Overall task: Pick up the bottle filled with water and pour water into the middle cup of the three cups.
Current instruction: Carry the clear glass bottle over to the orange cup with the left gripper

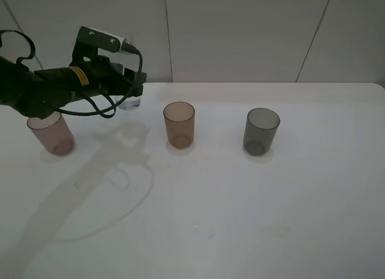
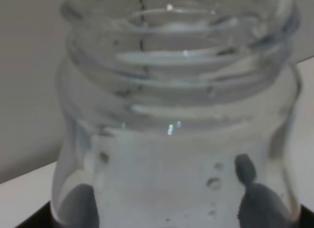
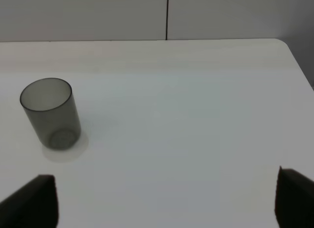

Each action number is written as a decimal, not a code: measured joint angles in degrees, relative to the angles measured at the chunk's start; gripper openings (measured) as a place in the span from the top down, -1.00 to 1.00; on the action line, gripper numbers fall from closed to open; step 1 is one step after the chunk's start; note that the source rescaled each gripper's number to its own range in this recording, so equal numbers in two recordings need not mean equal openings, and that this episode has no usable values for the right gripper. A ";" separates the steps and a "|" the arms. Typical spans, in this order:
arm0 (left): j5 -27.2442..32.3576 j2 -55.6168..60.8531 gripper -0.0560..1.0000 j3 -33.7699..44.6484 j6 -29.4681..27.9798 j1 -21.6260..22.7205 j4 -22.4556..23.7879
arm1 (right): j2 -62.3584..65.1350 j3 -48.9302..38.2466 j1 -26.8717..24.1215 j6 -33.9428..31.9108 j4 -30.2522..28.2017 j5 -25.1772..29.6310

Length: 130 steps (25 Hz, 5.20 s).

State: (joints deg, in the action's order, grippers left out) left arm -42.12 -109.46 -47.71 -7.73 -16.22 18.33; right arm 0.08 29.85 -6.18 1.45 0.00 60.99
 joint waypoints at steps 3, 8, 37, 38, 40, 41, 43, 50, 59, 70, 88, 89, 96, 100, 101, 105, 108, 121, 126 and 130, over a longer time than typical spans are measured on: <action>7.89 5.25 0.86 -0.07 1.26 -1.92 0.12 | 0.00 0.00 0.00 0.00 0.00 0.00; 23.60 12.51 0.86 -1.24 9.24 -4.66 0.29 | 0.00 0.00 0.00 0.00 0.00 0.00; 59.13 10.57 0.86 -8.30 11.89 -15.22 26.62 | 0.00 0.00 0.00 0.00 0.00 0.00; 59.13 10.46 0.86 -8.30 11.89 -15.46 26.97 | 0.00 0.00 0.00 0.00 0.00 0.00; 59.19 9.97 0.86 -8.30 11.89 -15.53 27.75 | 0.00 0.00 0.00 0.00 0.00 0.00; 59.26 9.65 0.86 -8.30 11.89 -15.67 27.99 | 0.00 0.00 0.00 0.00 0.00 0.00; 60.35 8.94 0.86 -8.61 11.89 -16.02 28.71 | 0.00 0.00 0.00 0.00 0.00 0.00; 67.64 4.36 0.86 -14.20 11.89 -18.88 32.00 | 0.00 0.00 0.00 0.00 0.00 0.00; 68.86 1.12 0.86 -17.24 11.89 -21.45 34.84 | 0.00 0.00 0.00 0.00 0.00 0.00; 69.08 0.00 0.86 -17.90 14.23 -21.45 39.01 | 0.00 0.00 0.00 0.00 0.00 0.00; 68.20 0.00 0.86 -18.26 19.11 -21.45 46.78 | 0.00 0.00 0.00 0.00 0.00 0.00; 68.20 0.00 0.86 -18.26 19.10 -21.45 47.17 | 0.00 0.00 0.00 0.00 0.00 0.00; 68.20 -0.40 0.86 -19.91 19.12 -21.45 48.61 | 0.00 0.00 0.00 0.00 0.00 0.00; 68.20 -0.57 0.86 -20.28 19.18 -21.45 48.87 | 0.00 0.00 0.00 0.00 0.00 0.00; 68.20 -0.57 0.86 -20.28 19.18 -21.45 48.87 | 0.00 0.00 0.00 0.00 0.00 0.00; 68.26 -0.57 0.86 -20.28 19.23 -21.45 49.41 | 0.00 0.00 0.00 0.00 0.00 0.00; 68.26 -0.57 0.86 -20.28 19.23 -21.45 50.77 | 0.00 0.00 0.00 0.00 0.00 0.00; 68.26 -0.57 0.86 -20.28 19.28 -21.45 58.44 | 0.00 0.00 0.00 0.00 0.00 0.00; 68.26 -0.57 0.86 -20.28 19.28 -21.45 60.22 | 0.00 0.00 0.00 0.00 0.00 0.00; 68.26 -0.57 0.86 -20.28 19.28 -21.45 62.12 | 0.00 0.00 0.00 0.00 0.00 0.00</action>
State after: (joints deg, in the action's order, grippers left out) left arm 26.13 -110.04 -68.00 11.55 -37.67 80.45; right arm 0.08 29.85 -6.18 1.45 0.00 60.99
